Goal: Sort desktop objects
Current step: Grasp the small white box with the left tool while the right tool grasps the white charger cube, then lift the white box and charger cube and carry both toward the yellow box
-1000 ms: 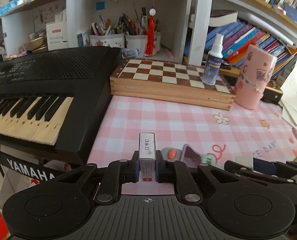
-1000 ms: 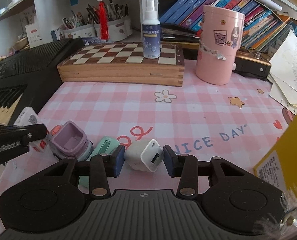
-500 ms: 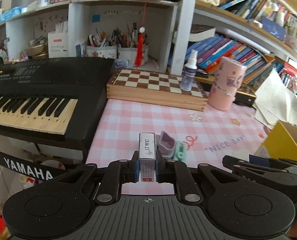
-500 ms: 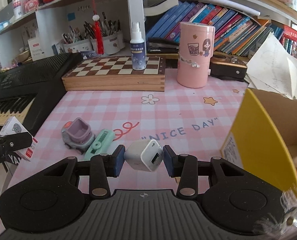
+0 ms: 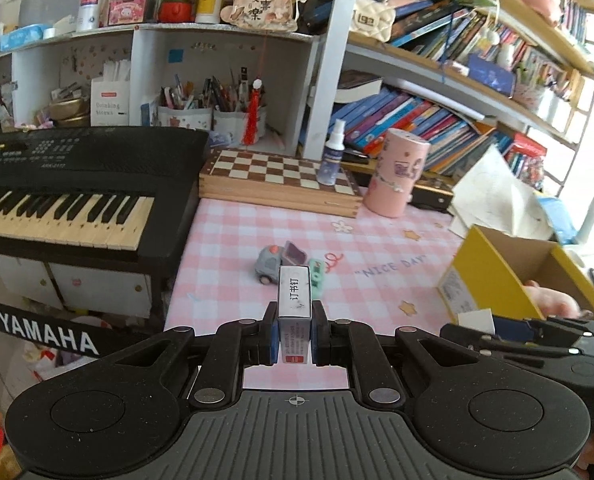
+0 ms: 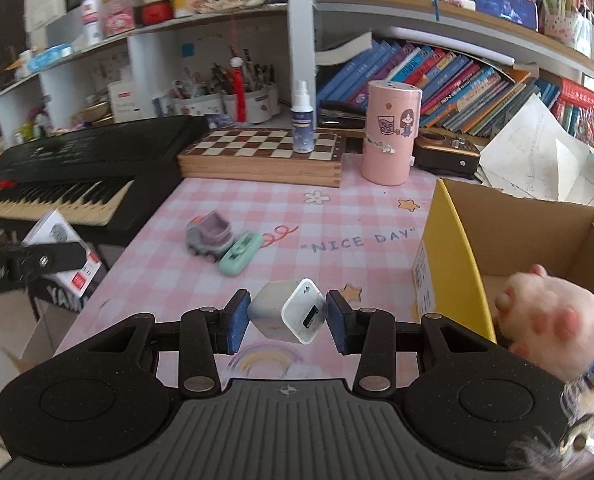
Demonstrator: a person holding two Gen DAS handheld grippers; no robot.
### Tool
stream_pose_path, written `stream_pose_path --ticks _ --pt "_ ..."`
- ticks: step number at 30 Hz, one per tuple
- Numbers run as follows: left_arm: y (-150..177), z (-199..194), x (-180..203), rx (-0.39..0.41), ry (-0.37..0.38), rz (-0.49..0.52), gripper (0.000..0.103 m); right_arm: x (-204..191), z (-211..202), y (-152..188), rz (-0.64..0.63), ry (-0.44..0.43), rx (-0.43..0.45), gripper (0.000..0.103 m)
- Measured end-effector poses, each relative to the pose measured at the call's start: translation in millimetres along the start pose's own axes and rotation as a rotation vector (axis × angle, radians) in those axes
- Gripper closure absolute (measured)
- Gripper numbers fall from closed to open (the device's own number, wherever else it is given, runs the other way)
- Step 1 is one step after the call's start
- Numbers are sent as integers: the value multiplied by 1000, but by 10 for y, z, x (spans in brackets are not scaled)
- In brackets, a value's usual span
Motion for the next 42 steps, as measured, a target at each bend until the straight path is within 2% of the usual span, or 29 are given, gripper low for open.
stream_pose_path --ticks 13,21,34,42 --pt "401 -680 71 -18 86 2 90 -174 -729 520 28 5 -54 64" --pt "596 -917 188 -28 149 6 90 -218 -1119 832 64 43 -51 64" --pt "889 -1081 599 -88 295 129 90 -65 -1695 1348 180 175 -51 64" --pt "924 -1099 891 -95 388 200 90 79 -1970 1513 242 256 -47 64"
Point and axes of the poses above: each gripper's, at about its wrist camera, not at the fingertips, and z roughly the way its jaws point, x to its right, y to its underside, the point moved 1 cm from there along z, roughly the way its jaws point, and after that the axes turned 3 degrees about z, right-handed, at the moved point
